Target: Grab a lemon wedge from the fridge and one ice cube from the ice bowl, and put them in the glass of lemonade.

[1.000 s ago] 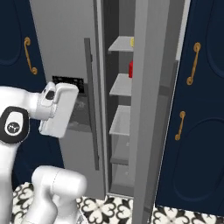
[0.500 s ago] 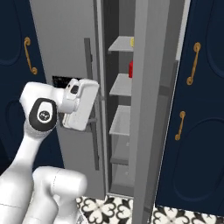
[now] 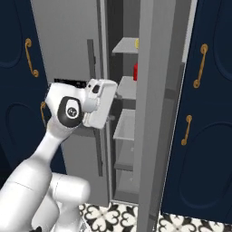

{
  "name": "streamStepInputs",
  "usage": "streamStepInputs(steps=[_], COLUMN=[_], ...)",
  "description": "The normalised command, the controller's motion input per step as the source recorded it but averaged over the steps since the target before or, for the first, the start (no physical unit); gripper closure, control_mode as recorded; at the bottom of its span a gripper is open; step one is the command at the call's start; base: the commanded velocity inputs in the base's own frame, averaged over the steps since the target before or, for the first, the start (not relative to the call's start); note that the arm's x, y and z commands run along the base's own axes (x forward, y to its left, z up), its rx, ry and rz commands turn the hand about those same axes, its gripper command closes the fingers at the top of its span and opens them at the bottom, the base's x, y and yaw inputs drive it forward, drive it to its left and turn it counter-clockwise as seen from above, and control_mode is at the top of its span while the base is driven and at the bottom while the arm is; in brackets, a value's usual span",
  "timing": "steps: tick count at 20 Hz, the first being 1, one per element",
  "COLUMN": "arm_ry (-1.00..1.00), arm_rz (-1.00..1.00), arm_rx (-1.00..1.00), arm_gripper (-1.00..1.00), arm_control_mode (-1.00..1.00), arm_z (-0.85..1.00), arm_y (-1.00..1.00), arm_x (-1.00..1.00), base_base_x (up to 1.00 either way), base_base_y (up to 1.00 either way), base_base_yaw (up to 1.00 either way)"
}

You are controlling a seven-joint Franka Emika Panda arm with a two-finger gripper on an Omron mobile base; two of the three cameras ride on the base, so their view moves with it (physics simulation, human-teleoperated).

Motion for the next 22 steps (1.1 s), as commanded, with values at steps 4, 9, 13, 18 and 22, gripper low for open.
streamStepInputs(steps=[4,9,13,18,22], arm_ry=[0.0,0.0,0.0,0.0,-0.05], arm_rz=[0.06,0.04,-0.01,-0.07,-0.04], arm_rx=[0.0,0.0,0.0,0.0,0.01], arm_gripper=[-1.0,-1.0,-1.0,-1.0,-1.0], arm_control_mode=[-1.0,-1.0,-1.0,-1.0,-1.0], arm_z=[-0.17,-0.15,-0.07,-0.09,-0.11], arm_y=[-0.5,-0.45,-0.85,-1.0,-0.92], arm_x=[0.58,0.57,0.06,-0.19,-0.45], base_base_x=[0.0,0.0,0.0,0.0,0.0], base_base_y=[0.0,0.0,0.0,0.0,0.0], base_base_yaw=[0.0,0.0,0.0,0.0,0.0])
